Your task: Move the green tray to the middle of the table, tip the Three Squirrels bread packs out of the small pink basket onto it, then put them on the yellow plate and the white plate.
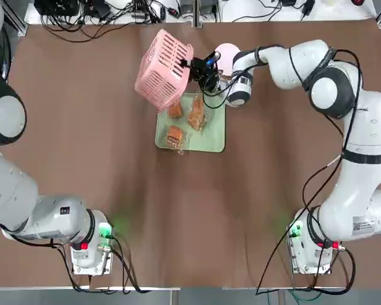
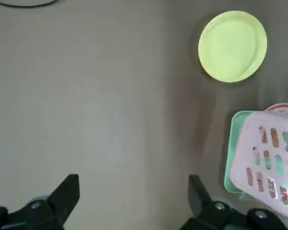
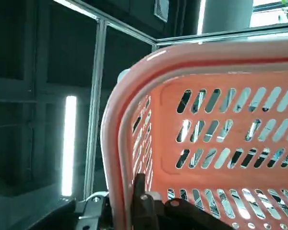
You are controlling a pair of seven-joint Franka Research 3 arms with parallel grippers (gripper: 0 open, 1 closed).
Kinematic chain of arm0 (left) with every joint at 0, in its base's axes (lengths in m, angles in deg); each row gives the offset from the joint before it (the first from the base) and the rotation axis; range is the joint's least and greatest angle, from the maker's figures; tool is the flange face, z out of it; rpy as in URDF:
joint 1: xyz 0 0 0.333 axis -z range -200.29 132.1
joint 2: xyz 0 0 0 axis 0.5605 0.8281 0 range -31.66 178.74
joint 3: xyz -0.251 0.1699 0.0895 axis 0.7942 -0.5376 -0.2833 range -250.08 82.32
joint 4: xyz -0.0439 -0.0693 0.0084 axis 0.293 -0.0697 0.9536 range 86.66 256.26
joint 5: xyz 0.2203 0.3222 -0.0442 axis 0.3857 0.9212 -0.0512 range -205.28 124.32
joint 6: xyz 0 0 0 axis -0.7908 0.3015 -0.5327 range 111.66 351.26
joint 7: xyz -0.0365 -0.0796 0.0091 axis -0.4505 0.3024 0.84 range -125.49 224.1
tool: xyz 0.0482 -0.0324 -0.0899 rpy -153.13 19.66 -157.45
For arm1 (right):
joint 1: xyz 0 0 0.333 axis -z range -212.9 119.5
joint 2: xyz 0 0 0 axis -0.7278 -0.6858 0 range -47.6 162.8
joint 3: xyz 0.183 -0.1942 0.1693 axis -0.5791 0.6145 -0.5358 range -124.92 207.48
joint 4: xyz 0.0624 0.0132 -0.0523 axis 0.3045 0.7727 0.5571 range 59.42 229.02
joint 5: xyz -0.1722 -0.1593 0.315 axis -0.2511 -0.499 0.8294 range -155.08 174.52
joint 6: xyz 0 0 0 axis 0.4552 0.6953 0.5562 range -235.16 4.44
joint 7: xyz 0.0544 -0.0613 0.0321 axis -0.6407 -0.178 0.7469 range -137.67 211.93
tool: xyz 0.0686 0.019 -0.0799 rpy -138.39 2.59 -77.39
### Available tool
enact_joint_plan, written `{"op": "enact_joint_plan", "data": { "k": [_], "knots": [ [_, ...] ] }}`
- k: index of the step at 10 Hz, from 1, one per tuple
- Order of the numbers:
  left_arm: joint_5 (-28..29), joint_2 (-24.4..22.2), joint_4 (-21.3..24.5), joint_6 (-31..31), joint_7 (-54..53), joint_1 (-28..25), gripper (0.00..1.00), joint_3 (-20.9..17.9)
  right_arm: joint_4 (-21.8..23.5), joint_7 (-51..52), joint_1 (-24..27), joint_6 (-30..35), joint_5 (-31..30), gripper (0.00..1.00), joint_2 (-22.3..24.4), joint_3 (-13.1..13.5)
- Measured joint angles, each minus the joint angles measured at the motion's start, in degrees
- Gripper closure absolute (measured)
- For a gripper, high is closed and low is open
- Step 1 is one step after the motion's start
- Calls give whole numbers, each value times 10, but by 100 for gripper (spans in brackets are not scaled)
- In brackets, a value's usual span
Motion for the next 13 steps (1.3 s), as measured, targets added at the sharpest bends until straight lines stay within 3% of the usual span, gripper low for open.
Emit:
{"op": "enact_joint_plan", "data": {
  "k": [4,9,11,13],
  "knots": [
    [-7,44,3,1,0,9,0,6,-8,-106,6,-103,0,93,73,-3],
    [-25,75,3,28,3,30,0,19,-16,-312,7,-281,-10,93,225,-4],
    [-27,75,2,29,15,29,0,19,-13,-387,7,-317,-58,93,265,5],
    [-32,75,2,29,53,27,0,19,-5,-464,8,-327,-146,93,306,37]
  ]
}}
